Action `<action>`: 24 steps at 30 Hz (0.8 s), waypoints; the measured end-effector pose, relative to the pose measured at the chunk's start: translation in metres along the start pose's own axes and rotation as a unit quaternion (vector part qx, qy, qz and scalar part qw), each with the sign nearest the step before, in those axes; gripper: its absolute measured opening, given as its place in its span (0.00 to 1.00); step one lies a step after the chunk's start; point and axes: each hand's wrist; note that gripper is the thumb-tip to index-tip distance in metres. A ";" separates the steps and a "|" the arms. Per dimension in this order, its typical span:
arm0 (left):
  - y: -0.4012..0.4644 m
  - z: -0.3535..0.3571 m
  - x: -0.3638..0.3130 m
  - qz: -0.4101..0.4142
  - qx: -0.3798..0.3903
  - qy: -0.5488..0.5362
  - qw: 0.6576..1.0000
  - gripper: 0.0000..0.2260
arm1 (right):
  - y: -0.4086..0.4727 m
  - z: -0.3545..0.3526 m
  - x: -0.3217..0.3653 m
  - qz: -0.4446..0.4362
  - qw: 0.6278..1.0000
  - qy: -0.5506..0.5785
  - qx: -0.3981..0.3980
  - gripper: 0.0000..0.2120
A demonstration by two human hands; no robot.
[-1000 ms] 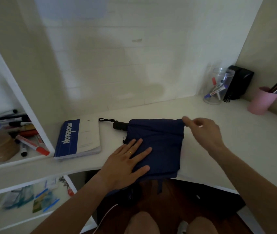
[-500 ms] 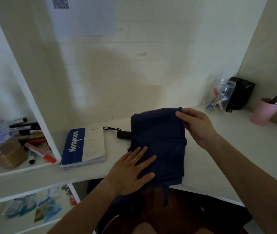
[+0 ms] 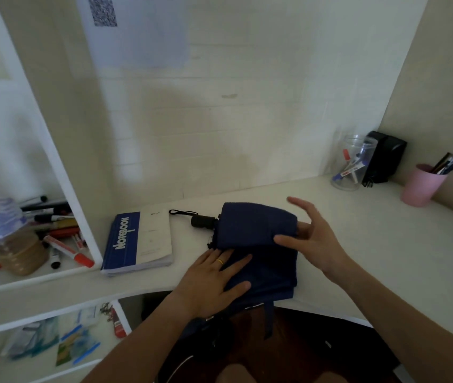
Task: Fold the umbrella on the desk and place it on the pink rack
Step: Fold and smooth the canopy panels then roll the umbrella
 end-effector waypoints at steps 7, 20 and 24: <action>-0.008 -0.006 -0.015 -0.108 -0.200 -0.125 0.966 0.36 | -0.021 0.000 -0.036 -0.055 0.985 -0.165 -0.014 0.30; 0.010 -0.043 -0.018 -0.255 -0.226 -0.543 0.768 0.15 | -0.028 0.000 -0.059 -0.027 0.986 -0.162 -0.024 0.41; -0.001 -0.048 -0.009 -0.227 -0.150 -0.586 0.763 0.06 | -0.028 -0.005 -0.057 -0.038 0.984 -0.176 -0.006 0.29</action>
Point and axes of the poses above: each hand's wrist, its own y-axis towards the middle knuckle, its own z-axis out of the palm, x = y × z, and after that the axes turned 5 degrees about z, right-handed
